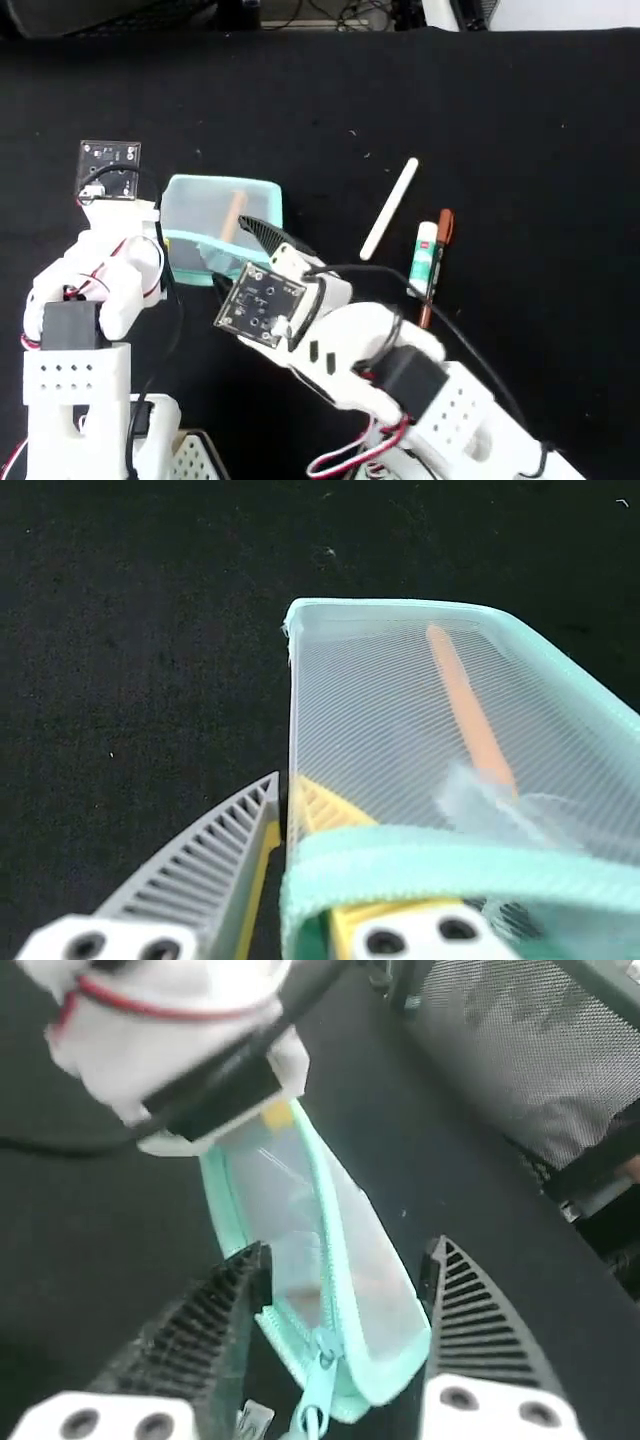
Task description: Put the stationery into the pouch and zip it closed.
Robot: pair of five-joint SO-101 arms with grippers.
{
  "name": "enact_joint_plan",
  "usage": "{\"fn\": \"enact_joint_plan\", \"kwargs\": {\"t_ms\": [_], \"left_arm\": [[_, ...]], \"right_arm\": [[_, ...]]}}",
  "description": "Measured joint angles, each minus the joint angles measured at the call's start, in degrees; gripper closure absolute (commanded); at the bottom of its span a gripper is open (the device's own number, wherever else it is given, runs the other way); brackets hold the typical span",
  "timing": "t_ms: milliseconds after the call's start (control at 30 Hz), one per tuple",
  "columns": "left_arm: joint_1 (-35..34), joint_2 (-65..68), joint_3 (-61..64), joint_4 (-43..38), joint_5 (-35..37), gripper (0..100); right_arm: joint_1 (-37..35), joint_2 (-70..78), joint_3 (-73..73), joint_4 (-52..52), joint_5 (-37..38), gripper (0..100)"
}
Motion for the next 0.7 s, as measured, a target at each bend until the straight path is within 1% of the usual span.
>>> {"fn": "enact_joint_plan", "kwargs": {"t_ms": [100, 233, 300, 333, 433, 500, 533, 600, 700], "left_arm": [[0.00, 0.00, 0.00, 0.00, 0.00, 97], [0.00, 0.00, 0.00, 0.00, 0.00, 97], [0.00, 0.00, 0.00, 0.00, 0.00, 97], [0.00, 0.00, 0.00, 0.00, 0.00, 97], [0.00, 0.00, 0.00, 0.00, 0.00, 97], [0.00, 0.00, 0.00, 0.00, 0.00, 97], [0.00, 0.00, 0.00, 0.00, 0.00, 97], [0.00, 0.00, 0.00, 0.00, 0.00, 97], [0.00, 0.00, 0.00, 0.00, 0.00, 97]], "right_arm": [[-0.35, 0.00, -4.75, 3.52, -0.18, 76.3], [-0.26, 0.00, -7.38, 4.48, -0.18, 76.6], [0.35, 0.00, -8.44, 4.57, -0.18, 79.2], [1.76, -0.09, -9.14, 4.92, -0.18, 81.4], [8.00, -2.20, -11.16, 7.21, -0.18, 91.0], [13.98, -3.87, -12.13, 9.93, -0.18, 96.2], [17.67, -4.48, -12.13, 11.43, -0.18, 96.9], [24.35, -4.84, -11.16, 13.89, -0.88, 94.2], [33.49, -3.25, -4.84, 13.27, -5.98, 83.0]]}}
